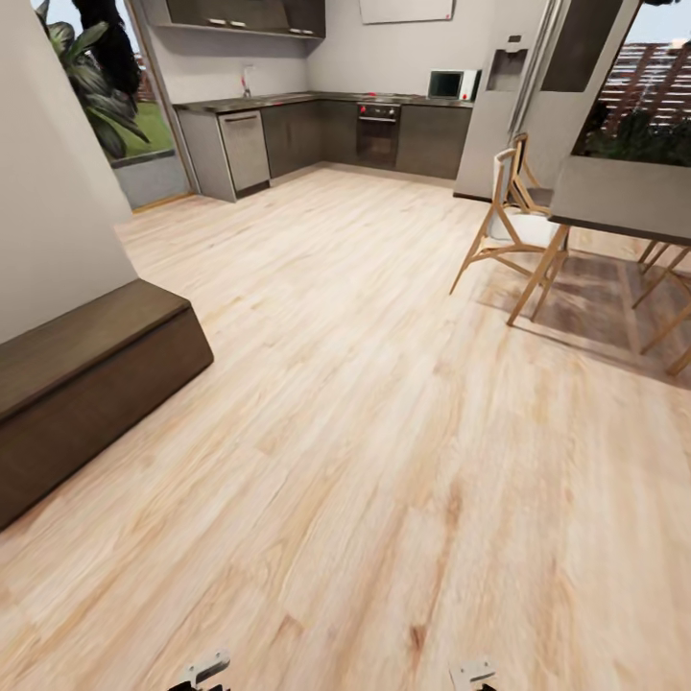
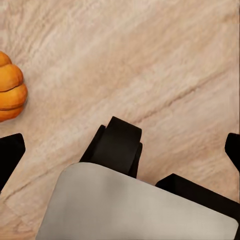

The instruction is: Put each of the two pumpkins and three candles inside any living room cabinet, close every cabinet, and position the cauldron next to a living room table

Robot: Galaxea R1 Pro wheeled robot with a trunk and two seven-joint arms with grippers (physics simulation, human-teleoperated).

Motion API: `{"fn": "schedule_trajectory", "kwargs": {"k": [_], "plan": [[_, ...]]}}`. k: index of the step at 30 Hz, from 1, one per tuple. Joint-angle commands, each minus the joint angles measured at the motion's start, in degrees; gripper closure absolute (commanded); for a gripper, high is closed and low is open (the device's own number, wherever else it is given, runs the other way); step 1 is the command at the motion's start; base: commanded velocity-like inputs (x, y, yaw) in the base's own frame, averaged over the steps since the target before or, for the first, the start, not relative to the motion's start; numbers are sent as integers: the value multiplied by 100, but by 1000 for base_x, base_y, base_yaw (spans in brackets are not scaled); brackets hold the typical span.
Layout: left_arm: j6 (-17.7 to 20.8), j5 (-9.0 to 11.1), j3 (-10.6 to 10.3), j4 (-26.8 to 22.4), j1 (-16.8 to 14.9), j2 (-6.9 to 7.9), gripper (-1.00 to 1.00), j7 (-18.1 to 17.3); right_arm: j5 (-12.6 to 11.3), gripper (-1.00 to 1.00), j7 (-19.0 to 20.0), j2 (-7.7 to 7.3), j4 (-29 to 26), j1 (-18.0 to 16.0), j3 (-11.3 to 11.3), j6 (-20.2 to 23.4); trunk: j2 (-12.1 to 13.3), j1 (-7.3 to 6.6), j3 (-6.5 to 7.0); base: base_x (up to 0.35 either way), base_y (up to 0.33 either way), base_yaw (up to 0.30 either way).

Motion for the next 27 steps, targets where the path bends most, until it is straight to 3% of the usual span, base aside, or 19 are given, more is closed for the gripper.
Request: {"fn": "schedule_trajectory", "kwargs": {"k": [1,12,27], "plan": [[0,0,0,0,0,0,-100,0,0,-100,0,0,0,0,0,0,0,0,0,336,0,0],[1,0,0,0,0,0,-100,0,0,-100,1,0,0,0,0,0,0,0,0,336,0,21],[1,0,0,0,0,0,-100,0,0,-100,1,5,7,0,3,-4,0,0,0,335,0,271]]}}
